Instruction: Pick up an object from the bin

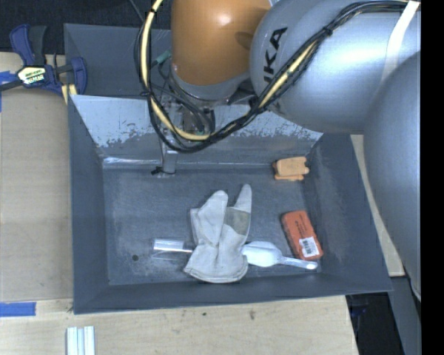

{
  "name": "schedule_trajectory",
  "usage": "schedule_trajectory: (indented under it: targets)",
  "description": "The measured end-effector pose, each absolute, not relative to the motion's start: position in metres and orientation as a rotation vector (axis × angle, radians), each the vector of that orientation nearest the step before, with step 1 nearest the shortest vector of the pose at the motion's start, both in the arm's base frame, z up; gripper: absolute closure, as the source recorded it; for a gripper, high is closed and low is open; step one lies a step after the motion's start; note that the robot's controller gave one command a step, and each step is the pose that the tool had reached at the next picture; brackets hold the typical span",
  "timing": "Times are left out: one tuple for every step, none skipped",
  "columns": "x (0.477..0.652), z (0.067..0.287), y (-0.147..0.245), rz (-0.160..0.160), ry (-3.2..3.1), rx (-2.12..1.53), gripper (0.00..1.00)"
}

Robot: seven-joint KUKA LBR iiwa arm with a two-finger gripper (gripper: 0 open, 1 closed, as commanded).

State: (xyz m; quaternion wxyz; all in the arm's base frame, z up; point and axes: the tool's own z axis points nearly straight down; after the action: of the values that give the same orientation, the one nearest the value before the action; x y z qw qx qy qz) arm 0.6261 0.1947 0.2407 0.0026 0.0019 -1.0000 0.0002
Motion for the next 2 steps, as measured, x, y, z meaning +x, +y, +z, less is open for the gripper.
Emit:
schedule_trajectory:
  targets:
    - [0.6276, 0.2465, 0.1932, -0.002, -3.145, -0.001, 1.0]
    - [0.6276, 0.2465, 0.1931, -0.002, -3.145, -0.003, 0.0]
